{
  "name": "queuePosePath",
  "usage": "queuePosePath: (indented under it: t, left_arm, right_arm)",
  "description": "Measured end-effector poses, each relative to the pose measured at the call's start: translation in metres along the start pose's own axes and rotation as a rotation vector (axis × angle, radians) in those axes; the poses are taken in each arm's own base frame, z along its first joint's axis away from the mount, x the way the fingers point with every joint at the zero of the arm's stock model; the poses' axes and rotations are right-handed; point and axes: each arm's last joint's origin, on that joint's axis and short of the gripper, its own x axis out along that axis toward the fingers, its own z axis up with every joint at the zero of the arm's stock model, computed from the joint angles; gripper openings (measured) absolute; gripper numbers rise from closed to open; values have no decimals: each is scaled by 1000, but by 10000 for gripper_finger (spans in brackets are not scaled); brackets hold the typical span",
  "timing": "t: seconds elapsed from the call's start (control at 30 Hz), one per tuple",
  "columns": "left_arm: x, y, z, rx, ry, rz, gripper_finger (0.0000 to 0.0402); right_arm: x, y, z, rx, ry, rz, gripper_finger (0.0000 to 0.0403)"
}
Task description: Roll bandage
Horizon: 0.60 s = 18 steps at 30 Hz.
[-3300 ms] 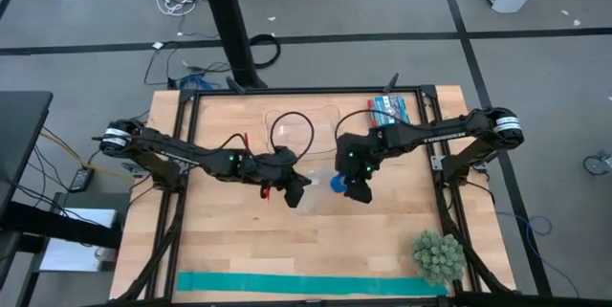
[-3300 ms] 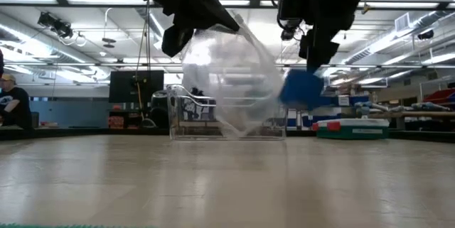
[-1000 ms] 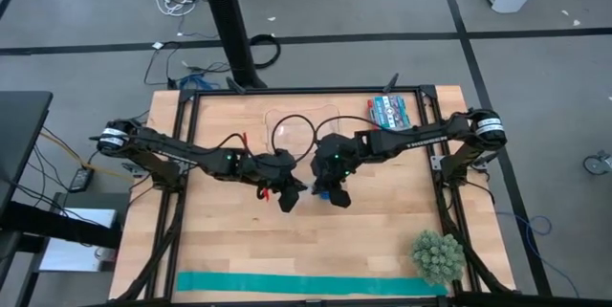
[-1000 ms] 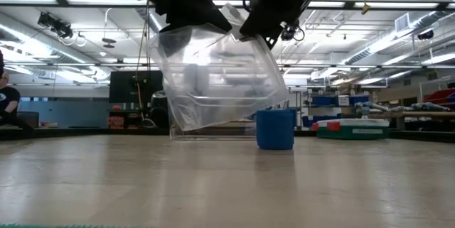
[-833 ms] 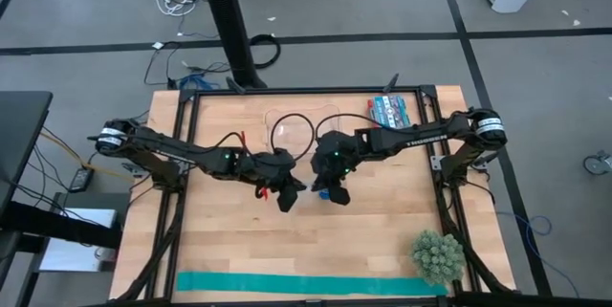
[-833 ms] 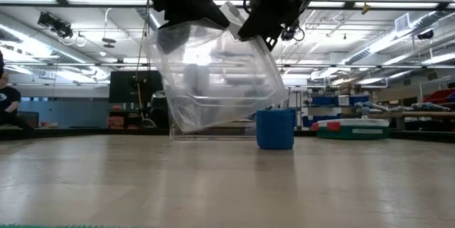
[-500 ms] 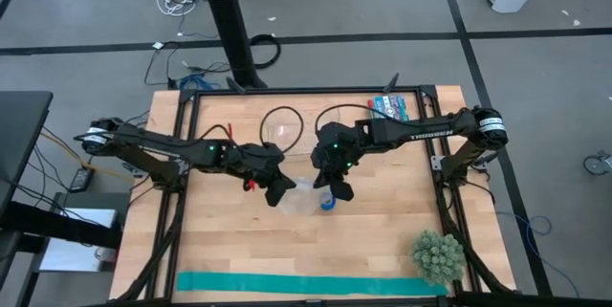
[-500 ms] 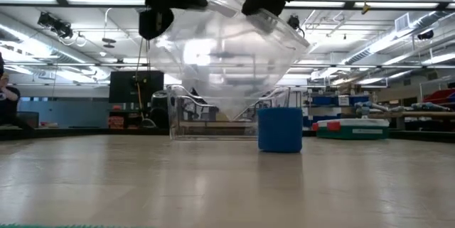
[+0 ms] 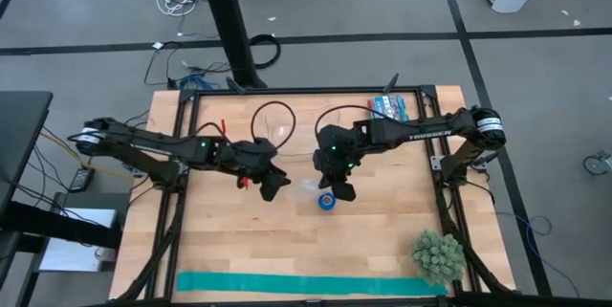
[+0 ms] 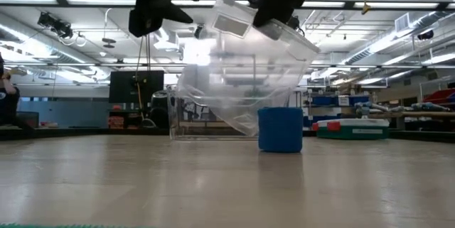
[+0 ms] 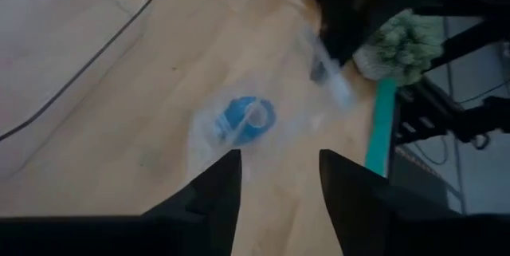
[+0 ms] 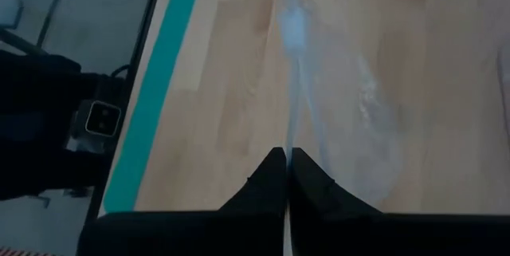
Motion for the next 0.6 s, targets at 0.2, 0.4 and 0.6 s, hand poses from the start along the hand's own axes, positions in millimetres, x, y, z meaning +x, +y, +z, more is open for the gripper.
queuePosePath:
  t: [0.2,0.4,0.6]
  left_arm:
    - [7,0,2,10,-62,31,179]
    - [6,-5,2,170,-84,18,179]
    - [8,-11,-9,433,-35,17,177]
  right_arm:
    - [3,-3,4,-4,-32,-1,0]
    - [10,-5,4,-2,-27,-1,0]
    - [10,-6,4,0,-27,11,0]
